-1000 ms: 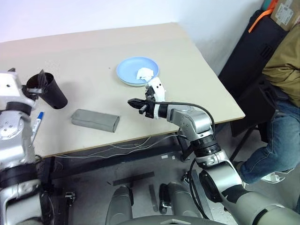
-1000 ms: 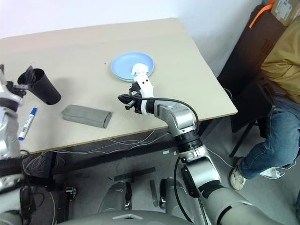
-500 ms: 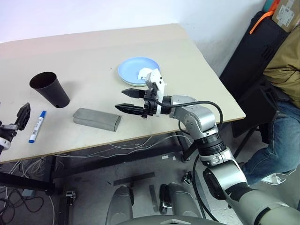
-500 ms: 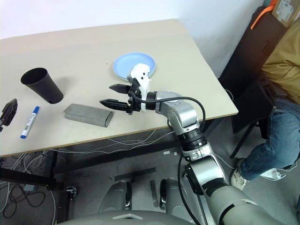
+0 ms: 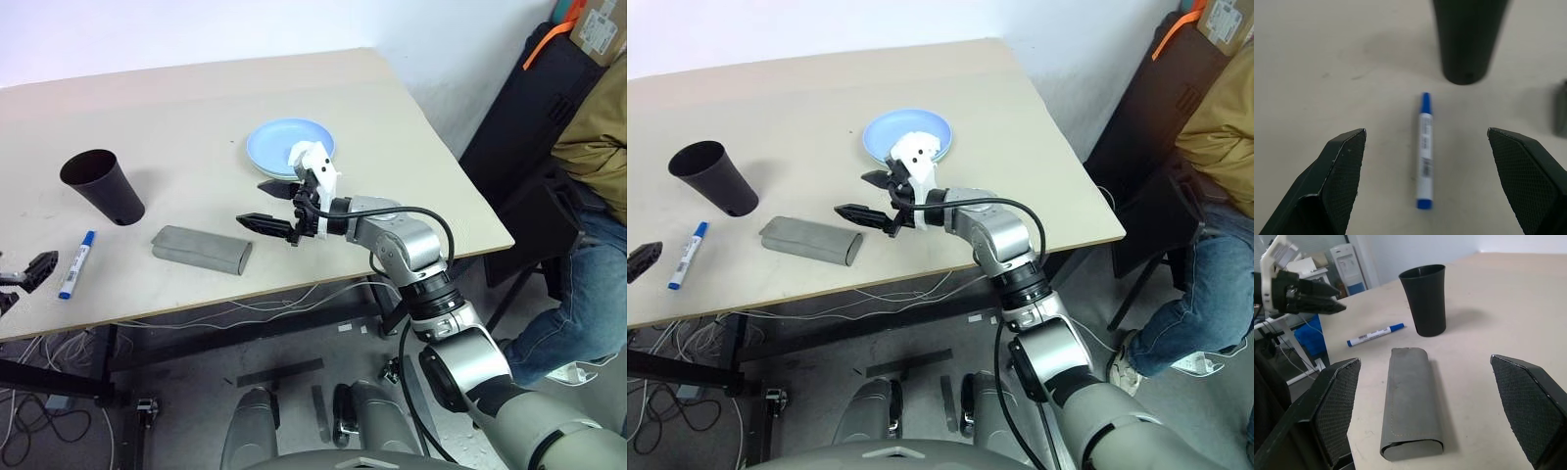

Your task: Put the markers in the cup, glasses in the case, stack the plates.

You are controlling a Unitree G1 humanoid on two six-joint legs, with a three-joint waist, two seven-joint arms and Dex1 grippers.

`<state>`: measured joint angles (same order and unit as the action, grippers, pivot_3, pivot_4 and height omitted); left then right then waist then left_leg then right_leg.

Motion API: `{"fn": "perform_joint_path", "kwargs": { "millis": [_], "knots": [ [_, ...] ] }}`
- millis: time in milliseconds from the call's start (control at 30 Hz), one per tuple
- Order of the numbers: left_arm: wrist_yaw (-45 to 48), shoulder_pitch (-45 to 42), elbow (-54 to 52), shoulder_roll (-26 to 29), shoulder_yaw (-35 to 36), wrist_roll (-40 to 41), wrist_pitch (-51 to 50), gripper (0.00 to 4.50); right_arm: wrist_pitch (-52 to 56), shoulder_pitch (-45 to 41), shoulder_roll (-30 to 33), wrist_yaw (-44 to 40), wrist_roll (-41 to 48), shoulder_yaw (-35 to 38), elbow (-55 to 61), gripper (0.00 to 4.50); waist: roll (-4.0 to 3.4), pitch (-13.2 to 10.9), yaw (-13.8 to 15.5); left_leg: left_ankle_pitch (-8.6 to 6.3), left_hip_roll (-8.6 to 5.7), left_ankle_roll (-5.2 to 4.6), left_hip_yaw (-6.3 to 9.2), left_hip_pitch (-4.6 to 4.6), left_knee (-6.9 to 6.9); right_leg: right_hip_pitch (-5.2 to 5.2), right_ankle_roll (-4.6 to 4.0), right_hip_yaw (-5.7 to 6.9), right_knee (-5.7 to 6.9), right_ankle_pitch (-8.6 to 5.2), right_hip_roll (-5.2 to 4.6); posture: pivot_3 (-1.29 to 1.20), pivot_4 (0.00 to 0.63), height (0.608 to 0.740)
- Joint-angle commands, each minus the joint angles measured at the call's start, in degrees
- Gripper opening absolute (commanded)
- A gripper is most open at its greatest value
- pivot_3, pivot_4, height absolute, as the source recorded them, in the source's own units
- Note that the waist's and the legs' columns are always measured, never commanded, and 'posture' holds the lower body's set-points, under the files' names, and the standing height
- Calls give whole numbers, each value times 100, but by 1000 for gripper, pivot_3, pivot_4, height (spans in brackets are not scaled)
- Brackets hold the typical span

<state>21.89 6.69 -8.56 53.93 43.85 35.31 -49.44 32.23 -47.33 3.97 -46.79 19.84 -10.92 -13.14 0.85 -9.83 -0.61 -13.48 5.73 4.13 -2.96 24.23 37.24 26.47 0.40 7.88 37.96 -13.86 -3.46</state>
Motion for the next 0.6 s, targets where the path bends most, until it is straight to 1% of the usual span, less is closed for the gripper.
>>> {"fn": "perform_joint_path", "kwargs": {
  "millis": [33,167,233,367,467,600],
  "knots": [
    [118,-420,533,349,-550,-297,-217,4175,-2,-108,-49,74,-3,7,170,4472,0,0,-6,0,0,0,-1,0,-2,1,0,0,-1,0,0,0,150,706],
    [290,-1266,1784,551,-1418,-774,-34,4175,-12,-89,-44,148,-62,0,169,4472,10,6,-6,0,-1,0,-3,1,-3,2,-1,-1,-1,0,1,0,150,706],
    [365,-1843,2501,507,-1720,-938,104,4175,-13,-96,-36,185,-82,9,155,4472,17,9,-9,0,0,0,-3,0,-4,1,-1,-1,-1,0,2,0,150,706],
    [581,-2694,3560,375,-2350,-1382,569,4175,9,-105,-2,272,-114,40,149,4472,24,12,-18,2,0,1,-4,4,-3,5,-2,-1,0,1,3,0,150,706],
    [746,-3207,4192,127,-2626,-1596,1058,4175,28,-98,41,318,-131,53,172,4472,24,13,-10,2,-1,2,-6,5,-3,4,-11,-1,1,8,3,0,150,706],
    [884,-3504,4657,-86,-2875,-1805,1111,4175,104,-60,109,379,-139,56,280,4472,28,14,-10,3,-1,3,-7,5,-2,3,-19,-1,5,13,2,0,150,706]
  ]
}}
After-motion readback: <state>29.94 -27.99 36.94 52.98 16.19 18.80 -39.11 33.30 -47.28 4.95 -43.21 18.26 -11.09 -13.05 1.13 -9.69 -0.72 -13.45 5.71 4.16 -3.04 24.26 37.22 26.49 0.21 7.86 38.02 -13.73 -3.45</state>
